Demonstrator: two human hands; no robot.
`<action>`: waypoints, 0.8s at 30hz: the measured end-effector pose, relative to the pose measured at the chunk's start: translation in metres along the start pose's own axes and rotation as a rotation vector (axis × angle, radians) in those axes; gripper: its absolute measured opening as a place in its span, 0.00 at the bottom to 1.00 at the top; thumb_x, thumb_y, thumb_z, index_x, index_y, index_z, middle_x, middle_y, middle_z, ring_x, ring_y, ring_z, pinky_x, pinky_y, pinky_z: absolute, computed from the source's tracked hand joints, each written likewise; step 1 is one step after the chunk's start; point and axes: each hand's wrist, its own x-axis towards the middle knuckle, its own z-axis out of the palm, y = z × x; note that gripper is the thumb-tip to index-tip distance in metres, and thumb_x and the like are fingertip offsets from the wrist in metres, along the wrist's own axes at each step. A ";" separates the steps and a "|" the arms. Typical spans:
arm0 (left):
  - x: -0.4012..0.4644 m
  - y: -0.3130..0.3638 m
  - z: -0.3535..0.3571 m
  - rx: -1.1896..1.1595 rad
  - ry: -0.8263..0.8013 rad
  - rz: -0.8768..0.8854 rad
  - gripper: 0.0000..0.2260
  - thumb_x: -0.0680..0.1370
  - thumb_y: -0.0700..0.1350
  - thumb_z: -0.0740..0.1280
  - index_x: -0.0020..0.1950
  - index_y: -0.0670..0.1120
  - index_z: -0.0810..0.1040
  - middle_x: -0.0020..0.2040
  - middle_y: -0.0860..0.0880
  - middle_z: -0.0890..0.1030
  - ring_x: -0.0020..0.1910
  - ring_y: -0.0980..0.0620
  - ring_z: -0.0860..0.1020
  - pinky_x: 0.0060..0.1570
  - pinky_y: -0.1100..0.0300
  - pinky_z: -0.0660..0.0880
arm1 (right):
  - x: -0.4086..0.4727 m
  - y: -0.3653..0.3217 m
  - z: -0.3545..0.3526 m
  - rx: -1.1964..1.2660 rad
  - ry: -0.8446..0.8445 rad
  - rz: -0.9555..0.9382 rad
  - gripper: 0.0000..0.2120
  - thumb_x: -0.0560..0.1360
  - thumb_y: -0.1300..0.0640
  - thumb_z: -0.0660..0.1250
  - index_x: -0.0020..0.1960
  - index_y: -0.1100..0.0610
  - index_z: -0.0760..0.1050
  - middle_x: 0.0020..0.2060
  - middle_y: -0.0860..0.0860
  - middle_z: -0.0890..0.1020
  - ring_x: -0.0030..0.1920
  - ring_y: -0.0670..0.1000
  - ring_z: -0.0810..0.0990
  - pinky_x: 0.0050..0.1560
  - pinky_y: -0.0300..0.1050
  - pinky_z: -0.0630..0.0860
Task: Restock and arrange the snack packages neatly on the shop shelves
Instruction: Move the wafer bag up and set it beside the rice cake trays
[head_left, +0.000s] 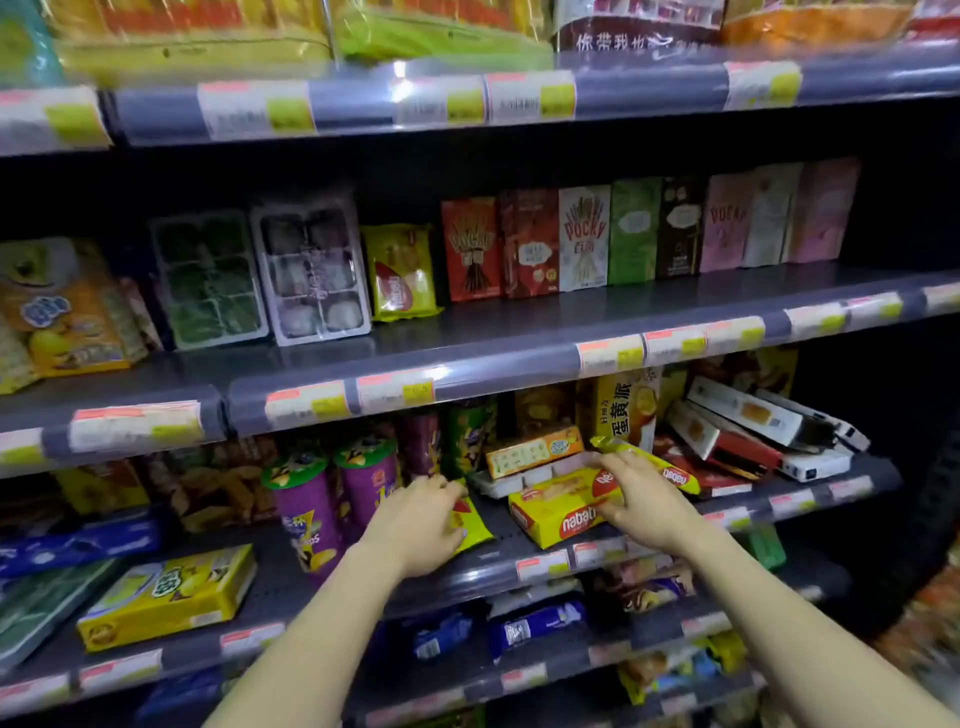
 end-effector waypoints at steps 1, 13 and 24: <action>0.005 -0.002 0.004 0.021 -0.019 -0.009 0.24 0.78 0.54 0.62 0.73 0.49 0.64 0.68 0.46 0.70 0.68 0.45 0.68 0.64 0.51 0.68 | 0.003 0.003 0.003 -0.013 0.013 0.006 0.28 0.73 0.55 0.68 0.71 0.51 0.64 0.67 0.52 0.69 0.69 0.54 0.66 0.63 0.51 0.70; 0.073 -0.031 0.069 -0.080 -0.185 -0.198 0.35 0.75 0.64 0.61 0.77 0.50 0.55 0.77 0.44 0.55 0.74 0.41 0.59 0.68 0.48 0.63 | 0.059 0.053 0.034 -0.148 0.274 0.177 0.26 0.73 0.52 0.70 0.67 0.60 0.69 0.62 0.59 0.74 0.61 0.60 0.72 0.60 0.53 0.70; 0.095 -0.013 0.090 -0.390 -0.195 -0.457 0.40 0.73 0.70 0.60 0.78 0.51 0.53 0.78 0.44 0.51 0.75 0.36 0.52 0.71 0.46 0.60 | 0.077 0.084 0.045 -0.081 0.234 0.124 0.20 0.74 0.55 0.69 0.64 0.61 0.72 0.57 0.60 0.78 0.57 0.61 0.76 0.52 0.53 0.76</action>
